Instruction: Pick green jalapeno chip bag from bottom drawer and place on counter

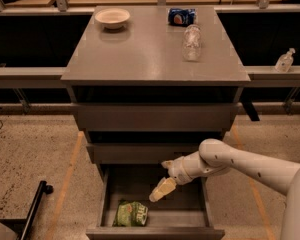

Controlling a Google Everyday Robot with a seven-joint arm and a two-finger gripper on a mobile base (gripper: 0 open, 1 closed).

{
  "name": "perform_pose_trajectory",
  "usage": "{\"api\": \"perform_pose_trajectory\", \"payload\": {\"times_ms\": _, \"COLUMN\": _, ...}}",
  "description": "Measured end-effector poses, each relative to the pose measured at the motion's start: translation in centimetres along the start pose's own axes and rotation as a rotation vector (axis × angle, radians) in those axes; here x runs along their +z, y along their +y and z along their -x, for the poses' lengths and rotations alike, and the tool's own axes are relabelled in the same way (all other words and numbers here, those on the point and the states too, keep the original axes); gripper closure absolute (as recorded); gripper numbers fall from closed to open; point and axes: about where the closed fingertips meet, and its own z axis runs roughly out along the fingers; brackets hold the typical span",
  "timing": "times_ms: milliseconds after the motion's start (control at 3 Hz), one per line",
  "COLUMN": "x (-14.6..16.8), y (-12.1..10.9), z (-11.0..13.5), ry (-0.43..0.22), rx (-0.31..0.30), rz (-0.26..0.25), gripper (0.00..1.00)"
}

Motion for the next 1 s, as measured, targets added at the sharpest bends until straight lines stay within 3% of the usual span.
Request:
{"api": "perform_pose_trajectory", "payload": {"times_ms": 333, "x": 0.7, "y": -0.2, "z": -1.2, "ry": -0.034, "rx": 0.030, "rz": 0.003, "gripper": 0.00}}
{"api": "perform_pose_trajectory", "payload": {"times_ms": 1000, "x": 5.7, "y": -3.2, "z": -3.4, "ry": -0.088, "rx": 0.090, "rz": 0.070, "gripper": 0.00}}
